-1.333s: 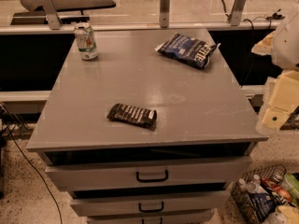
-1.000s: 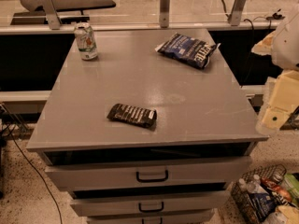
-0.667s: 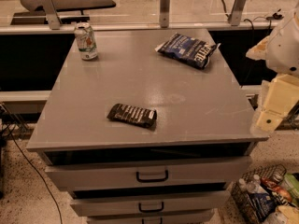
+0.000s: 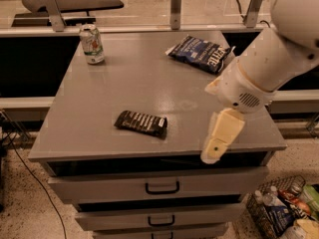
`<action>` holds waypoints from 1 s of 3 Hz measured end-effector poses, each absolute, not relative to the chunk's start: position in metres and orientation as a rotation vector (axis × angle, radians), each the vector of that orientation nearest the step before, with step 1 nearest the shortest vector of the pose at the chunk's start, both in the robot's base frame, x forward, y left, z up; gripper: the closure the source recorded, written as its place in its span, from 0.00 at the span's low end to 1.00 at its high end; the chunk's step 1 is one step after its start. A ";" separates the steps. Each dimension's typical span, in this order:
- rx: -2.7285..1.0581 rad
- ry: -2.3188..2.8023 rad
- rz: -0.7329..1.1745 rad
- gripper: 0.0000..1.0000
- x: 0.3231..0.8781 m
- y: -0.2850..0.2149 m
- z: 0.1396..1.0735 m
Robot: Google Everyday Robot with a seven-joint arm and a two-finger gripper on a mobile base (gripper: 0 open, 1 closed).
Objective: Pick rxbar chocolate
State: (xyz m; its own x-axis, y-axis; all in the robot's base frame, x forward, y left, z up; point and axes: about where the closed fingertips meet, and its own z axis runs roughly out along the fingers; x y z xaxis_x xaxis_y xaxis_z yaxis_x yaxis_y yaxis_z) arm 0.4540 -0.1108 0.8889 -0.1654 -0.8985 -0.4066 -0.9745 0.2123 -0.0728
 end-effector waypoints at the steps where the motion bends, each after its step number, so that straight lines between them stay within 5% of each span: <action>1: -1.729 2.086 0.348 0.00 0.462 -0.081 0.875; 3: -1.677 1.975 0.421 0.00 0.472 -0.022 0.868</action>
Offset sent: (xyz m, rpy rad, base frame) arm 0.0211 0.0915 -0.0198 0.2068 -0.0232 0.0152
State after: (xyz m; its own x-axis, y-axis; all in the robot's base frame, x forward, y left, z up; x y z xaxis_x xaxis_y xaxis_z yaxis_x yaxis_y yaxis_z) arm 0.4719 -0.0222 0.8682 -0.1063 -0.8192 -0.5636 -0.9778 0.1890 -0.0904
